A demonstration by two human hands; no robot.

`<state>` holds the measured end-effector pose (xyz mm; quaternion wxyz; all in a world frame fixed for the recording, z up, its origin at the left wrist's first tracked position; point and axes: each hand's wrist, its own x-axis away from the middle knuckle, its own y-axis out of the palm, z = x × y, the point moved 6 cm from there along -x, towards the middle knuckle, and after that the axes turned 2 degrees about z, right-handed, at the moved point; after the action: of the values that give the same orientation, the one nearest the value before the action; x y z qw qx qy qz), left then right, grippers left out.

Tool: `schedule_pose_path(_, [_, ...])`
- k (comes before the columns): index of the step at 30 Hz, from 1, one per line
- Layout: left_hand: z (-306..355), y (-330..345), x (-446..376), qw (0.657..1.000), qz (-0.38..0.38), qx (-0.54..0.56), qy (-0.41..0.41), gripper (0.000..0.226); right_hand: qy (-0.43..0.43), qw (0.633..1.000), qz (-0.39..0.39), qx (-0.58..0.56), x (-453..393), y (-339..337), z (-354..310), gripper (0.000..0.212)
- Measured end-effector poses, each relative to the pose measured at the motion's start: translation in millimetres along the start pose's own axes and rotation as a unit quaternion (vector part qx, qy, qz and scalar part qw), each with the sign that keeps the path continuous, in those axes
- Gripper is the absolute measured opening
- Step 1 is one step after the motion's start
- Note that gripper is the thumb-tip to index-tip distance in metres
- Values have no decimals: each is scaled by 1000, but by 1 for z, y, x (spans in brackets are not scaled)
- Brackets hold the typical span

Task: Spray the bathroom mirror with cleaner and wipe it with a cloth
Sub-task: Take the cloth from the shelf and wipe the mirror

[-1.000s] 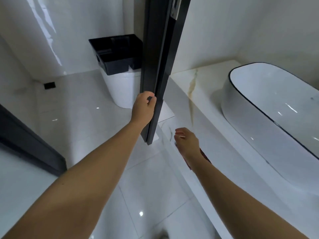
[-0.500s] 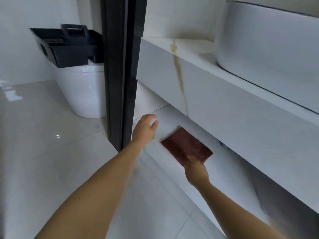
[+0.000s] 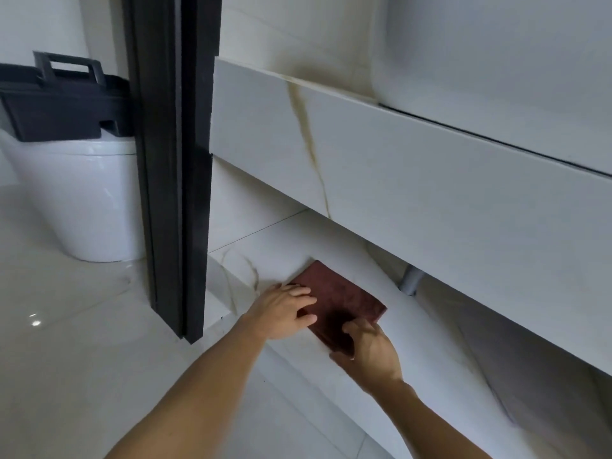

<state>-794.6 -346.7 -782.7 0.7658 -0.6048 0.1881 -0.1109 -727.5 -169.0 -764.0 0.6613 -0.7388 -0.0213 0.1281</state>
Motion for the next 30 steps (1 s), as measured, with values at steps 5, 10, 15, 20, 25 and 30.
schedule_pose_path(5, [0, -4, 19, 998, -20, -40, 54, 80, -3, 998, -12, 57, 8, -1, -12, 49])
schedule_pose_path(10, [5, -5, 28, 988, 14, -131, 85, 79, -2, 998, 6, 64, 13, -1, -20, 34])
schedule_pose_path(15, [11, -8, 34, 989, 45, -127, 63, 56, 11, 999, 15, 46, 17, -6, -18, 20])
schedule_pose_path(20, [19, -17, 36, 990, 55, -121, 52, 50, 15, 999, 7, 49, 19, -9, -18, 25])
schedule_pose_path(25, [17, -17, 36, 990, 82, -105, 38, 54, 23, 999, 6, 48, 23, -4, -24, 37])
schedule_pose_path(30, [20, -23, 37, 988, 97, -111, 35, 45, 20, 995, 15, 93, 20, -1, -31, 51])
